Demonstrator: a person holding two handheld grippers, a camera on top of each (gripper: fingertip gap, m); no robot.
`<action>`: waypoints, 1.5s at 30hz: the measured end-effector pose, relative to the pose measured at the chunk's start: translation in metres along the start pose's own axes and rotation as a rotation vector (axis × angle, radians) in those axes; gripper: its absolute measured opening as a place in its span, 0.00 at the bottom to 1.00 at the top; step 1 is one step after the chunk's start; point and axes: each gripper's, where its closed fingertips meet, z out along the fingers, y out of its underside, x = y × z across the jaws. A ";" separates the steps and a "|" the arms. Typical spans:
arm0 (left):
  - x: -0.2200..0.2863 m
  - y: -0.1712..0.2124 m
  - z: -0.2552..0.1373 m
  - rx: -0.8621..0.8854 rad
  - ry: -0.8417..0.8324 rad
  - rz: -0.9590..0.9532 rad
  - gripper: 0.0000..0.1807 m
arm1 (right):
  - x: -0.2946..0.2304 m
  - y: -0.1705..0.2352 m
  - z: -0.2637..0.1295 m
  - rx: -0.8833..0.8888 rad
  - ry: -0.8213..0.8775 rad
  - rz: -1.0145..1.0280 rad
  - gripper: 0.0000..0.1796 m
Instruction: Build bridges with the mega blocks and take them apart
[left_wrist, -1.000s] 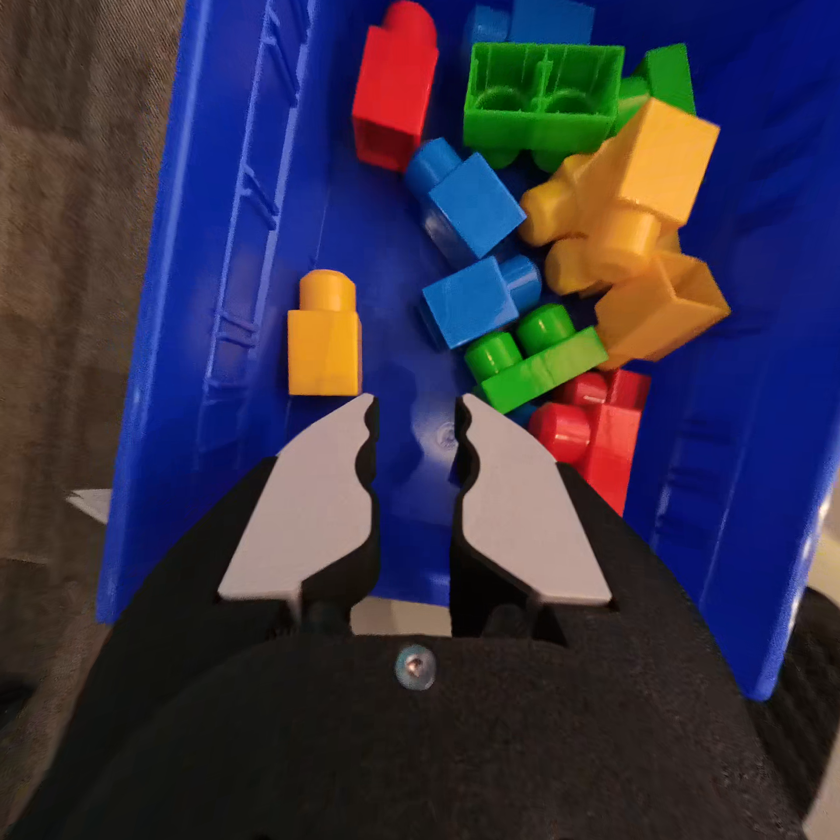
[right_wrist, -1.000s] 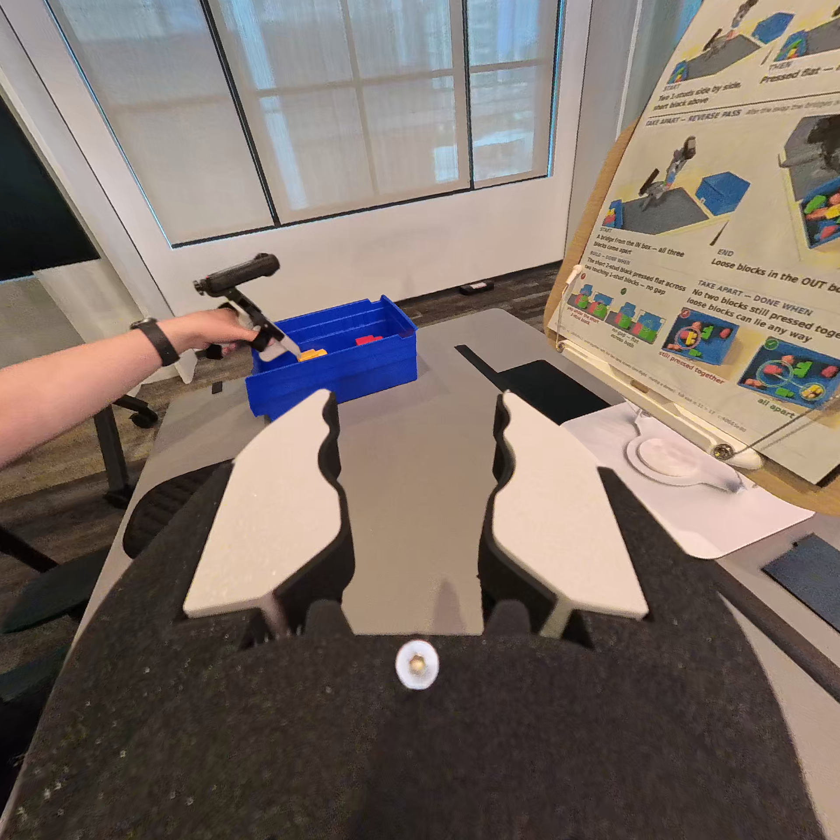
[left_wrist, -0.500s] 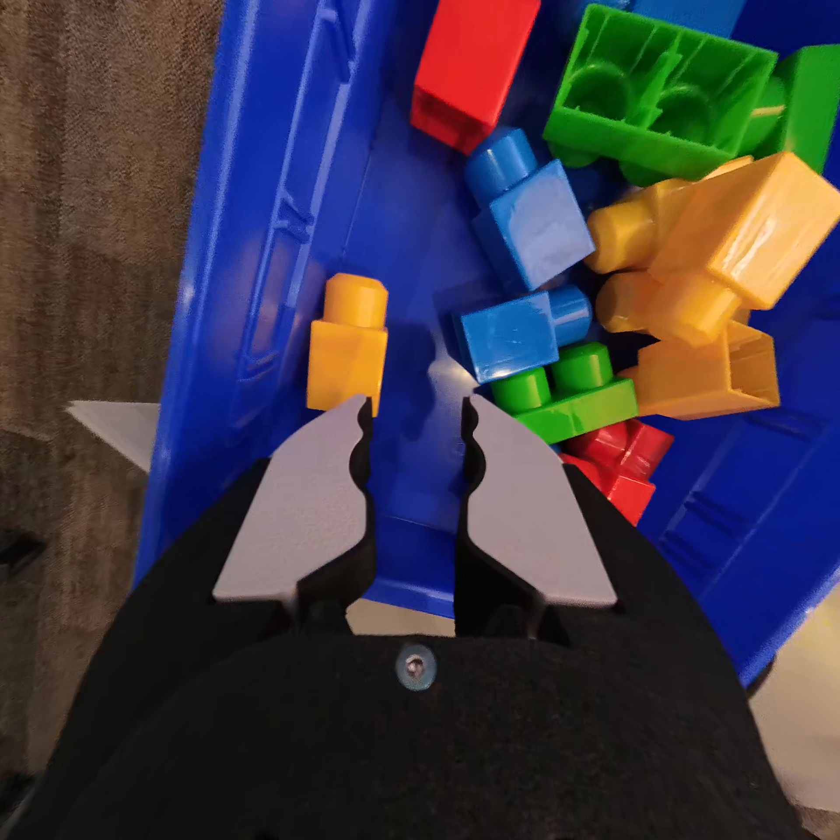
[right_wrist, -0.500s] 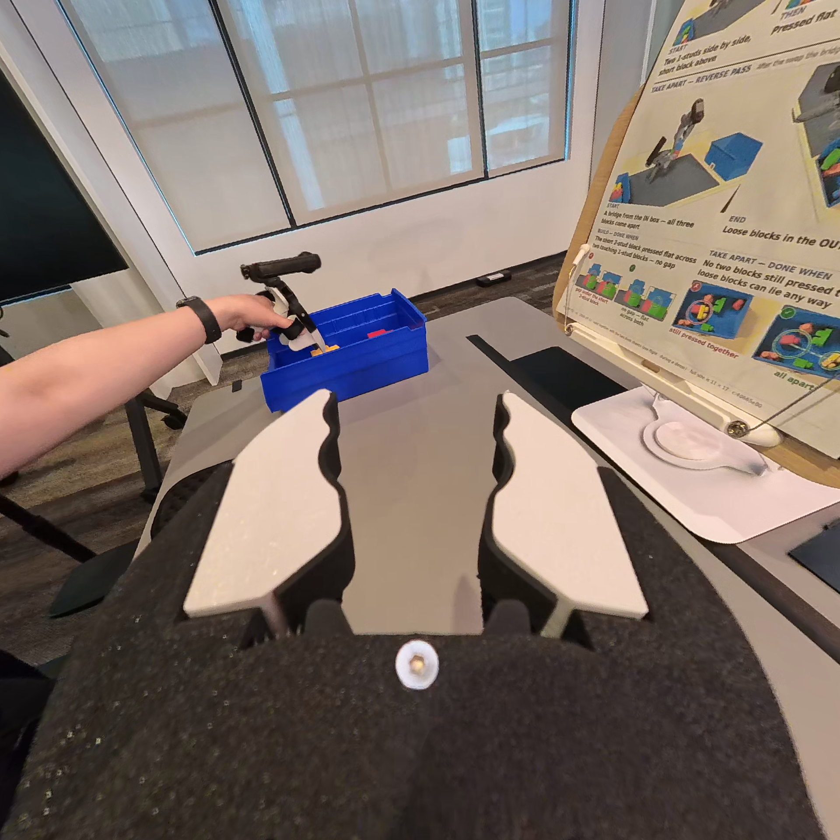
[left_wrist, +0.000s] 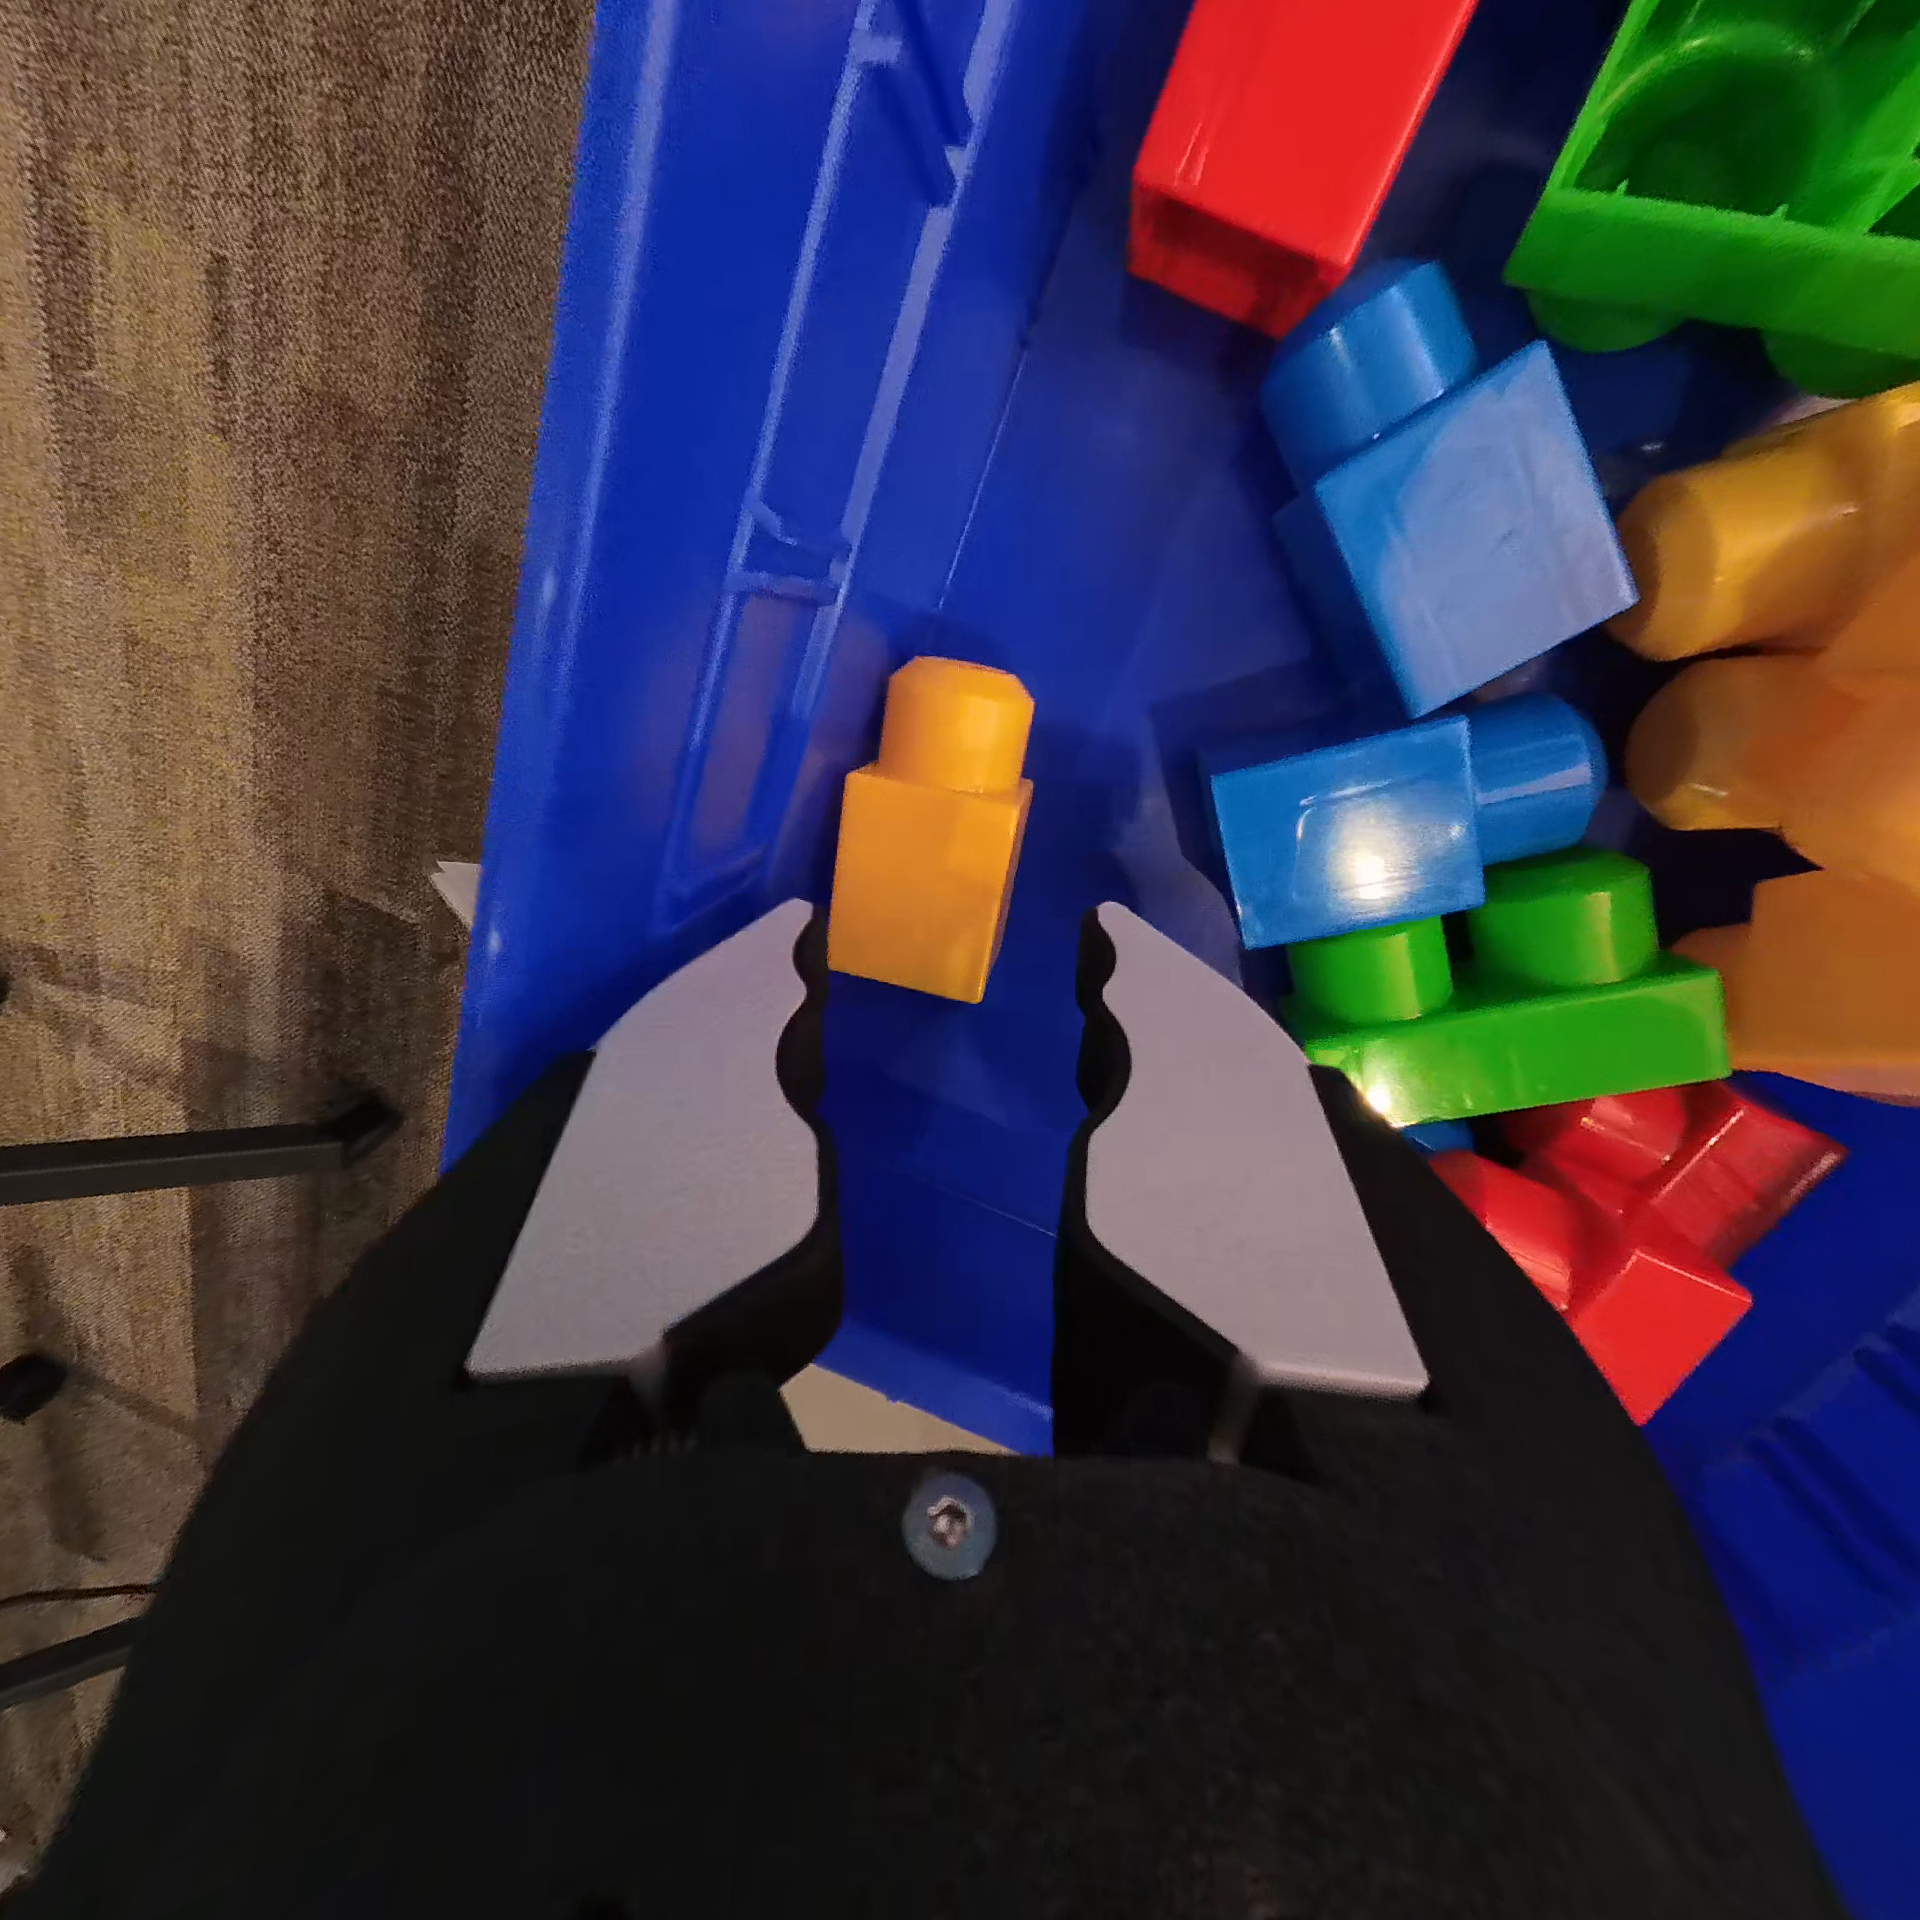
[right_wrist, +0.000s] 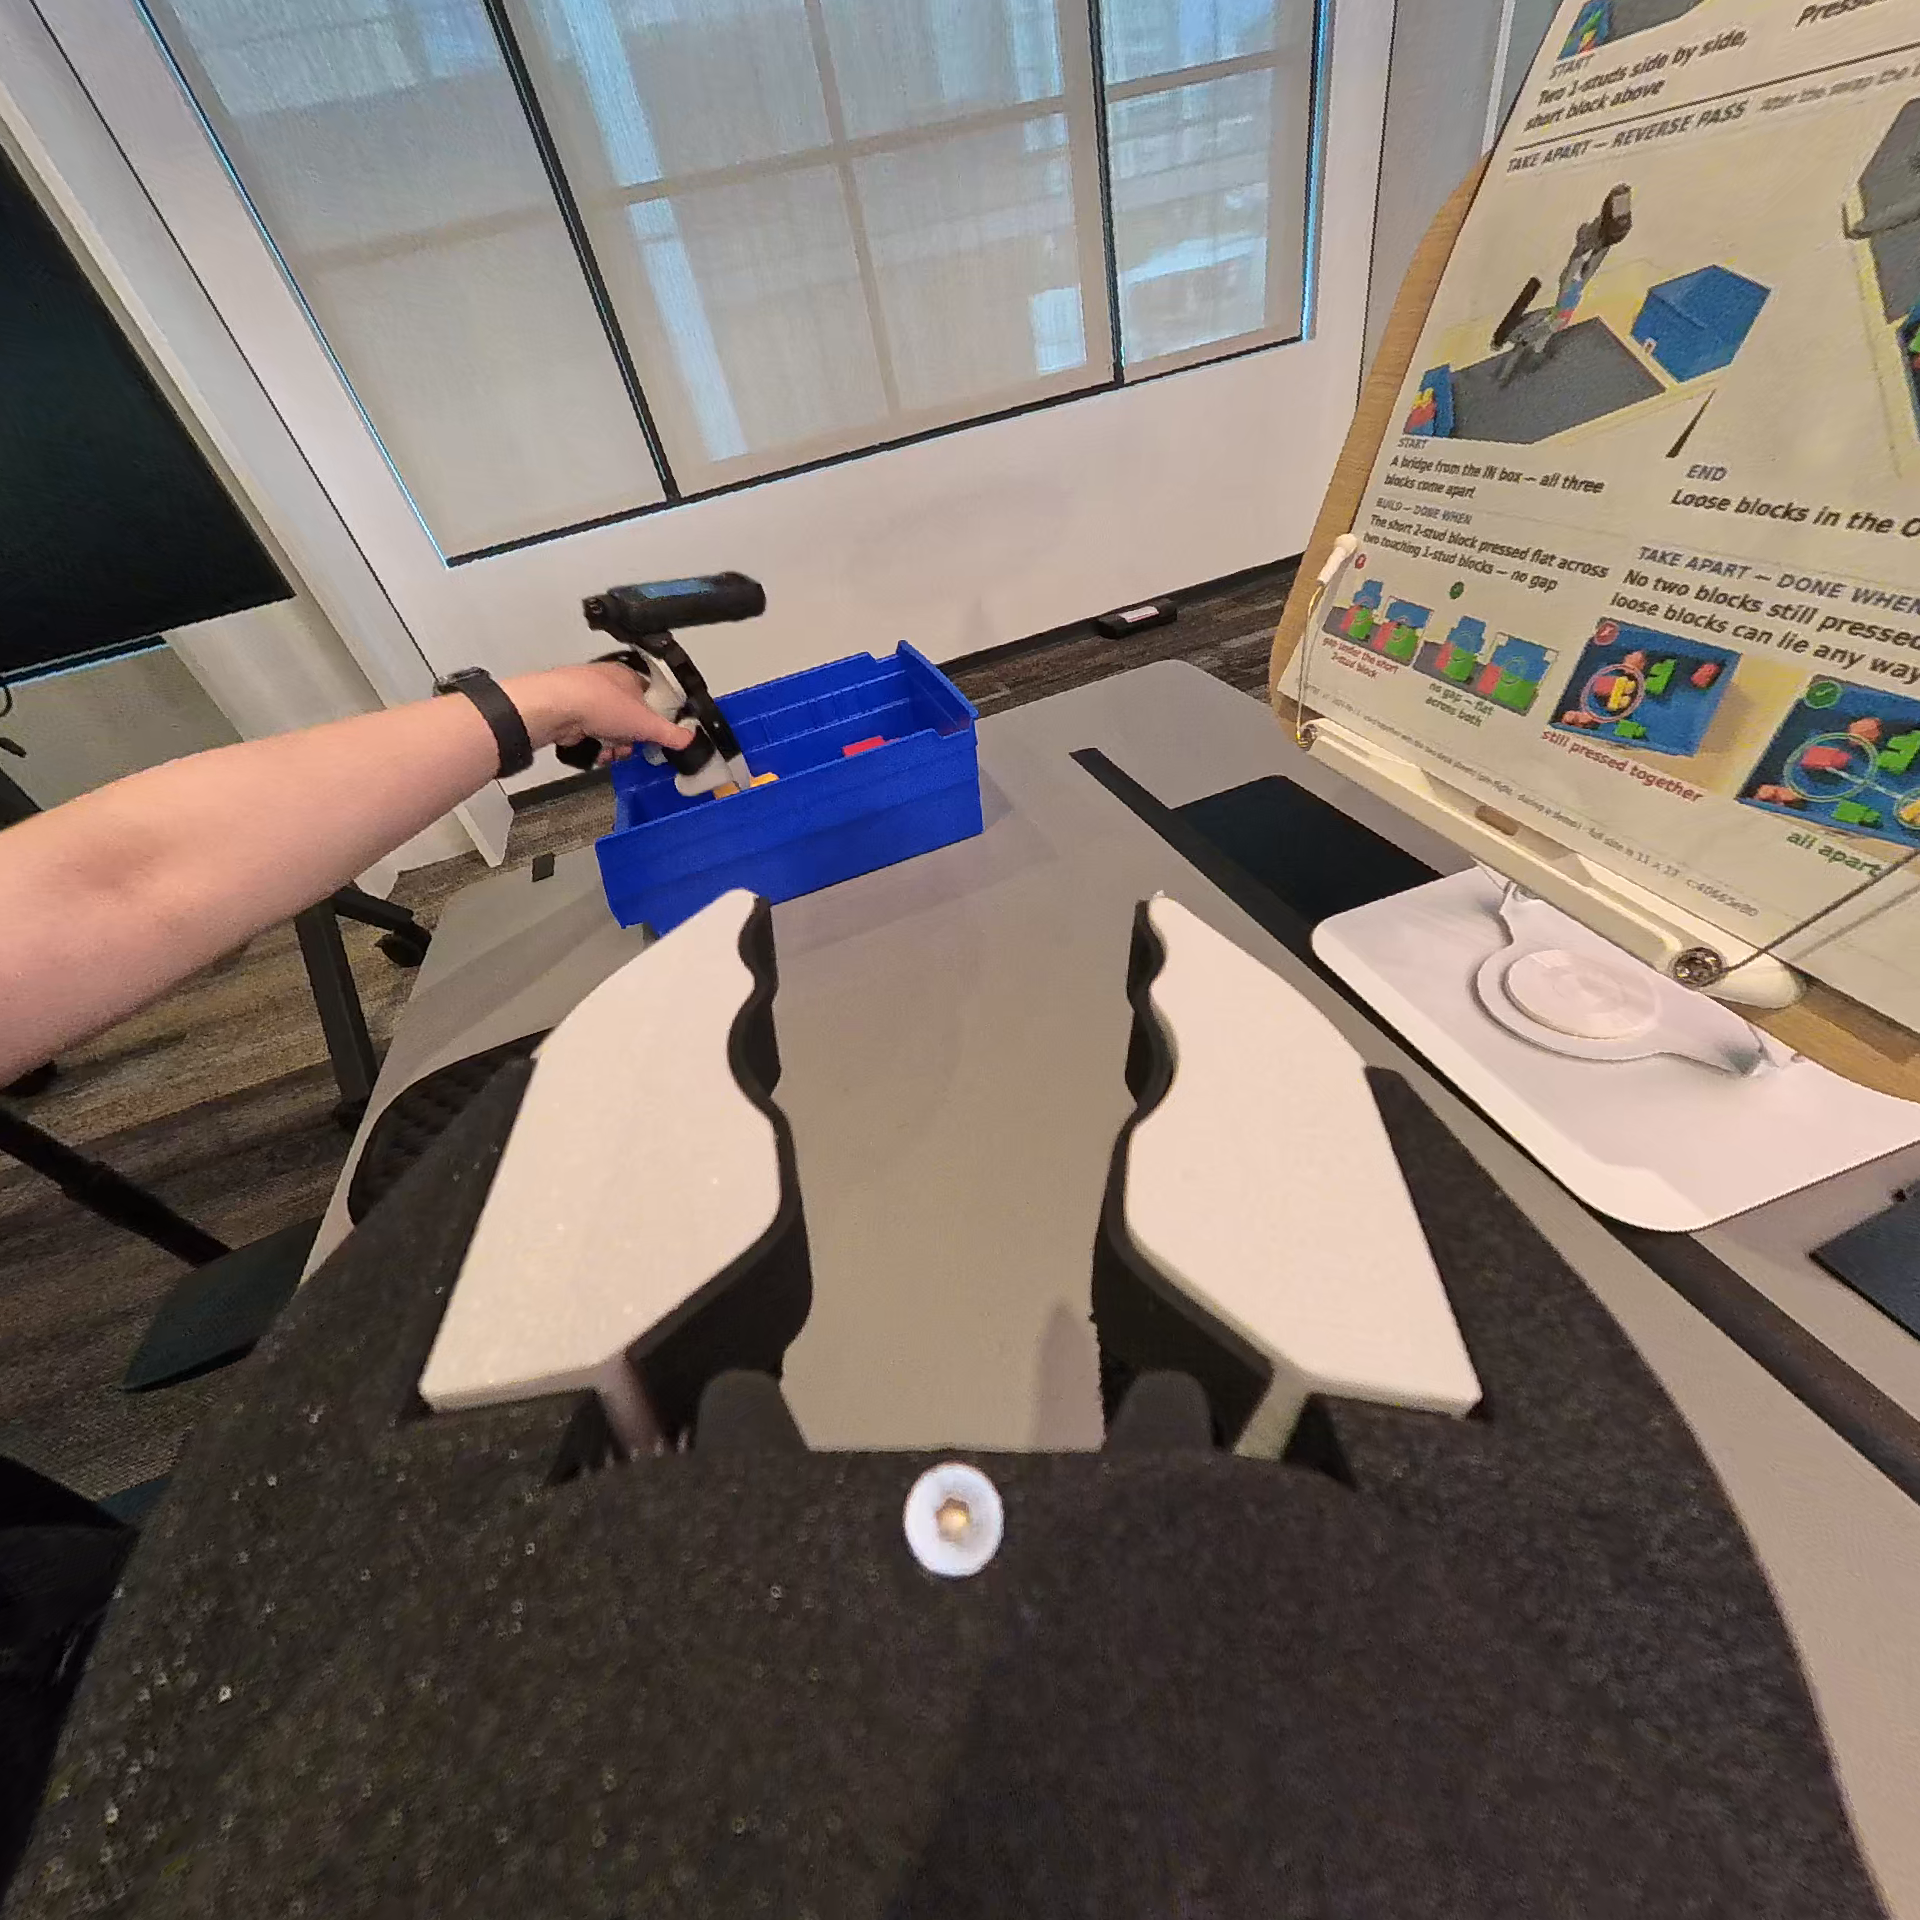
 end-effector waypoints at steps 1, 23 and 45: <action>0.000 0.000 0.002 0.001 -0.003 0.000 0.26 | 0.000 0.000 0.000 0.000 0.000 0.000 0.36; 0.011 -0.003 0.002 0.049 -0.029 0.061 0.27 | -0.003 0.008 0.006 -0.044 -0.017 -0.007 0.35; 0.018 -0.008 -0.001 0.168 0.169 0.003 0.20 | -0.003 0.022 0.015 -0.106 -0.035 0.000 0.34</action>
